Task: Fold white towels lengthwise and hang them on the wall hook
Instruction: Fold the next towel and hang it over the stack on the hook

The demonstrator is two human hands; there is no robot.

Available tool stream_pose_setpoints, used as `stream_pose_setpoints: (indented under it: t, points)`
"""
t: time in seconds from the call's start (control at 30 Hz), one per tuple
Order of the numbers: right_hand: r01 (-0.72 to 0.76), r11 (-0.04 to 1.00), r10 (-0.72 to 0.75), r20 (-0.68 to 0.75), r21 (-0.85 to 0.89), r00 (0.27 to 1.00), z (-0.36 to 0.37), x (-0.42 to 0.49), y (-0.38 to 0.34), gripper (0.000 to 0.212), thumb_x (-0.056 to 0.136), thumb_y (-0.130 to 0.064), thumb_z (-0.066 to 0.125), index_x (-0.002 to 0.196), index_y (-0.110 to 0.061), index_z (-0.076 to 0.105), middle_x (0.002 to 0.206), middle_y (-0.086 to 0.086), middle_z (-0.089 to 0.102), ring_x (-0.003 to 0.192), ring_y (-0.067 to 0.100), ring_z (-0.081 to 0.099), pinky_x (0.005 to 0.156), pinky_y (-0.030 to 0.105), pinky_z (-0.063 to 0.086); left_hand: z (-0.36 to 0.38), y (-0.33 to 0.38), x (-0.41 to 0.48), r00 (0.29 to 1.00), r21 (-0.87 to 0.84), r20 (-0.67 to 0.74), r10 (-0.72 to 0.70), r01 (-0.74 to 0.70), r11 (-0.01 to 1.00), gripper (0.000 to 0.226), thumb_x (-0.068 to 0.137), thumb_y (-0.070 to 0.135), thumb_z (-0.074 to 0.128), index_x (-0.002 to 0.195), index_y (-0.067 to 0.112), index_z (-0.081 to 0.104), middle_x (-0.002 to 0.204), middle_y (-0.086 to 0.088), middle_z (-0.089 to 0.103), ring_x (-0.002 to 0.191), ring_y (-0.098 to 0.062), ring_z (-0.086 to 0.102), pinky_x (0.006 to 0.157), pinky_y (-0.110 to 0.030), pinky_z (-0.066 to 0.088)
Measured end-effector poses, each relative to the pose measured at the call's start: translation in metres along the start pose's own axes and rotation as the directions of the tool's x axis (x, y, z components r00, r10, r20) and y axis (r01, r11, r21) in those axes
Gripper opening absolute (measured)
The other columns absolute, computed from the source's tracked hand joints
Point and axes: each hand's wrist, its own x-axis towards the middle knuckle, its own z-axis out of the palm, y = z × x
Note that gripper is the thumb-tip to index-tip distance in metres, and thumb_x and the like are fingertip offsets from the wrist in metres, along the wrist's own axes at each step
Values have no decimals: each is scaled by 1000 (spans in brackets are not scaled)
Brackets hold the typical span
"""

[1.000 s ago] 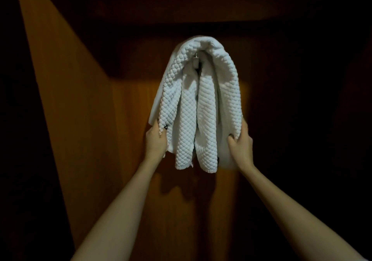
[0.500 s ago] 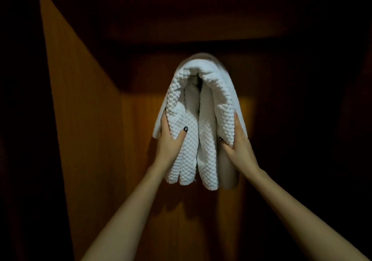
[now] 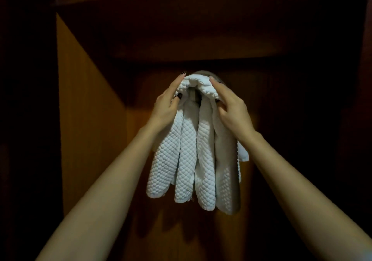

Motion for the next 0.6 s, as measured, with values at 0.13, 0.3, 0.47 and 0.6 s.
stream_pose_setpoints:
  t: [0.13,0.3,0.47,0.6]
  points:
    - [-22,999,22,-16,32,1000,-2,20,2,56,96,-11,49,146,-33,39,149,-5,44,138,13,38,112,46,37,0,4,22,994,-99,47,-103,107,989,57,101,12,37,139,53,32,148,9,40,126,3,39,78,7,35]
    - [-69,992,60,-85,-101,995,1,37,1,64,91,3,49,145,-31,44,142,2,50,128,21,49,104,45,45,-8,-5,40,994,-21,17,-107,108,994,58,97,7,38,137,50,39,143,8,46,127,-4,45,88,-2,36]
    - [-55,987,48,-52,-151,998,20,16,2,71,85,10,46,145,-27,44,148,7,45,137,22,40,112,37,36,10,-12,17,995,-71,5,-104,104,992,57,97,5,39,141,42,37,136,14,48,111,20,41,78,9,32]
    - [-87,995,83,-60,-58,995,37,-4,0,68,90,6,46,149,-28,37,155,4,35,144,17,28,111,29,34,20,-14,1,995,-107,-4,-102,101,989,57,98,14,42,143,46,29,129,36,40,106,32,37,80,8,32]
